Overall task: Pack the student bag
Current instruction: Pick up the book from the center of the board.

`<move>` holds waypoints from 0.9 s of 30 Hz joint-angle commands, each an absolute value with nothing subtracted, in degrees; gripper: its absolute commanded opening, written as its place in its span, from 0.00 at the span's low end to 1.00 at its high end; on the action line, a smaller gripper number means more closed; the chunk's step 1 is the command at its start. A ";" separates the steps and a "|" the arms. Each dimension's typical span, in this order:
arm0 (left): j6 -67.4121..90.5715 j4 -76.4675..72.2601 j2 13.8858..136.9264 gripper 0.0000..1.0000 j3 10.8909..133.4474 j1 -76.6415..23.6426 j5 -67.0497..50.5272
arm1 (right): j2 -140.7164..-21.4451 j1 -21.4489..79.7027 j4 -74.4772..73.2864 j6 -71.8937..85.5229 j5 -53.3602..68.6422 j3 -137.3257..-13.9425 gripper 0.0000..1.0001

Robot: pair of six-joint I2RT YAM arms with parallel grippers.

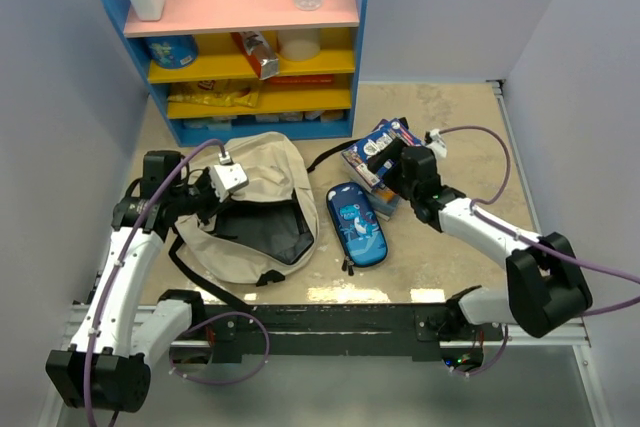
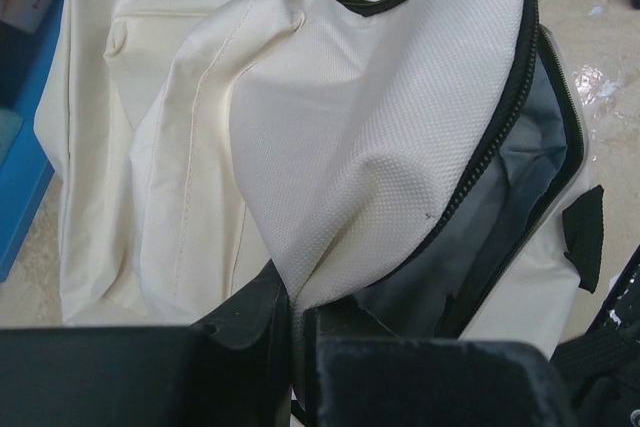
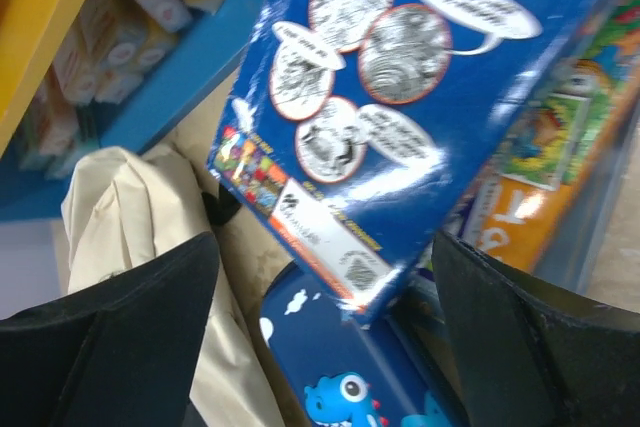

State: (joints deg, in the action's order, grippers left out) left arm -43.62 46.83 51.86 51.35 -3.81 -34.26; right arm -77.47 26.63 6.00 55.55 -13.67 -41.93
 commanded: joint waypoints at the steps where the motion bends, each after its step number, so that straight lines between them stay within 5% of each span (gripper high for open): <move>1: -45.88 44.30 52.20 0.00 51.86 -3.69 -36.47 | -73.30 21.38 6.86 57.75 -13.62 -39.46 0.90; 27: -46.93 45.61 54.41 0.00 53.53 -3.69 -37.88 | -91.05 7.65 24.07 55.46 -7.30 -44.65 0.79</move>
State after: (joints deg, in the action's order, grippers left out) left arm -44.86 47.09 54.59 51.27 -3.81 -35.35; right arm -90.06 8.47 16.36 54.81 -9.06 -42.52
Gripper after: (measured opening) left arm 0.074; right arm 0.801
